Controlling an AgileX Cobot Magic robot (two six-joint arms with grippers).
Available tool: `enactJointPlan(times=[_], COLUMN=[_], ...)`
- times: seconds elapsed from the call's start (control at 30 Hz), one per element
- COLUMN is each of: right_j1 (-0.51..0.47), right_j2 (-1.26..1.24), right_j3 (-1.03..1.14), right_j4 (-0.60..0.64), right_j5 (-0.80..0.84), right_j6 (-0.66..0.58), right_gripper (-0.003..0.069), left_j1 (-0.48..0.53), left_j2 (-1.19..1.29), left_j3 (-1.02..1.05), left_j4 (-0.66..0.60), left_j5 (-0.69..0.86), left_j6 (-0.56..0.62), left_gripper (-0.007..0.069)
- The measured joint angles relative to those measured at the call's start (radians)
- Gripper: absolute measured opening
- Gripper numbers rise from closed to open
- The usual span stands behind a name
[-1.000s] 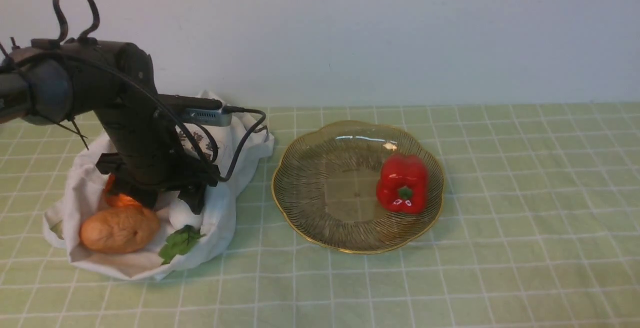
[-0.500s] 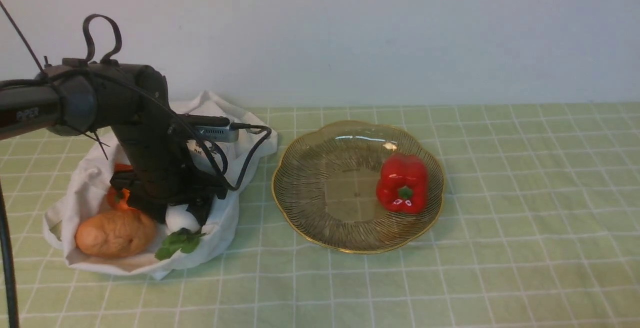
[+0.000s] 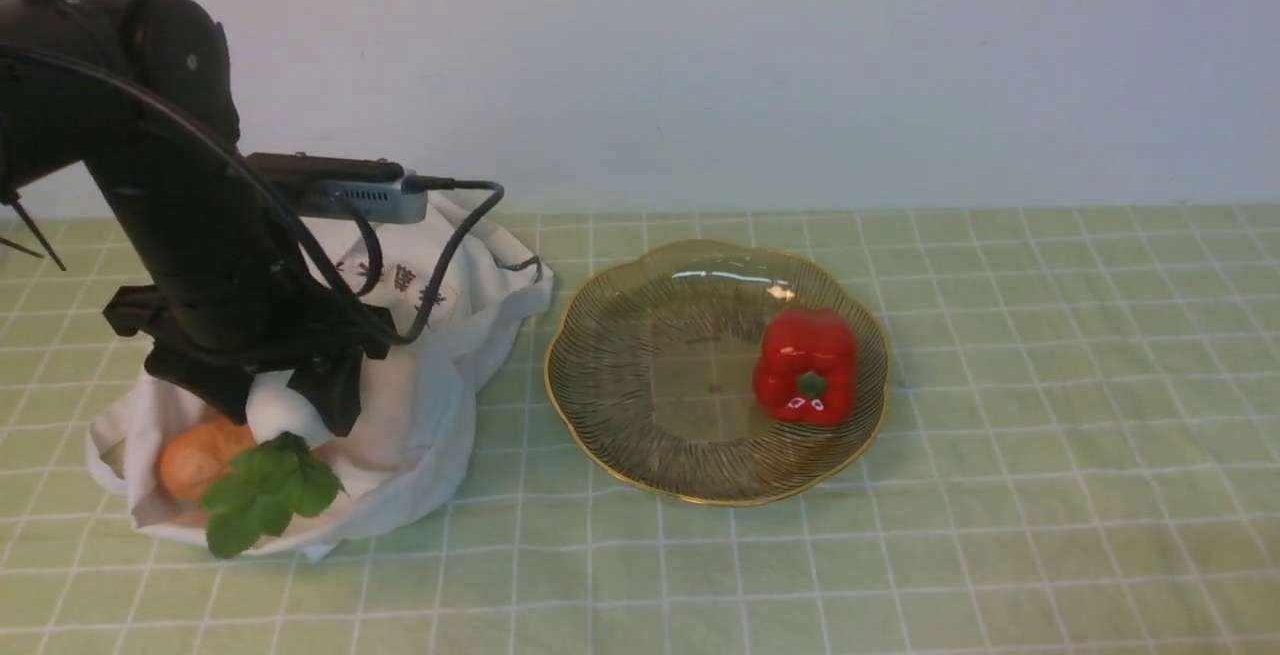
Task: Take vegetables from bag on green coffee tablecloth place on plate.
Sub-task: 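Take the vegetable out of the bag and place it on the dish with the left gripper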
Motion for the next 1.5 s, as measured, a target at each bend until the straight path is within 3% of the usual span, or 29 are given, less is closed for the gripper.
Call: enactJointPlan(times=[0.2,0.4,0.47,0.57,0.8,1.23,1.33,1.4,1.5], right_j1=[0.000,0.000,0.000,0.000,0.000,0.000,0.000,0.000,0.000], right_j2=[0.000,0.000,0.000,0.000,0.000,0.000,0.000,0.000,0.000], right_j3=[0.000,0.000,0.000,0.000,0.000,0.000,0.000,0.000,0.000], right_j4=[0.000,0.000,0.000,0.000,0.000,0.000,0.000,0.000,0.000], right_j5=[0.000,0.000,0.000,0.000,0.000,0.000,0.000,0.000,0.000], right_j6=[0.000,0.000,0.000,0.000,0.000,0.000,0.000,0.000,0.000], right_gripper=[-0.0015,-0.0015,-0.0015,-0.0015,-0.0015,-0.0015,-0.0015,-0.0015,-0.0015], left_j1=[0.000,-0.020,-0.087,-0.176,-0.339,-0.359,-0.359,-0.359,-0.359], left_j2=[-0.117,-0.168,-0.153,-0.114,0.143,0.482,0.508,0.520,0.521], left_j3=[0.118,0.146,0.110,0.056,-0.185,-0.494,-0.499,-0.500,-0.500], left_j4=[-0.016,-0.191,-0.308,-0.355,-0.324,-0.248,-0.249,-0.256,-0.272], left_j5=[0.003,0.022,0.021,0.001,-0.175,-0.305,-0.327,-0.327,-0.327], left_j6=[0.003,0.037,0.101,0.138,0.087,0.012,0.013,0.029,0.042], left_gripper=[0.0477,0.0477,0.0477,0.0477,0.0477,0.0477,0.0519,0.0605,0.0659])
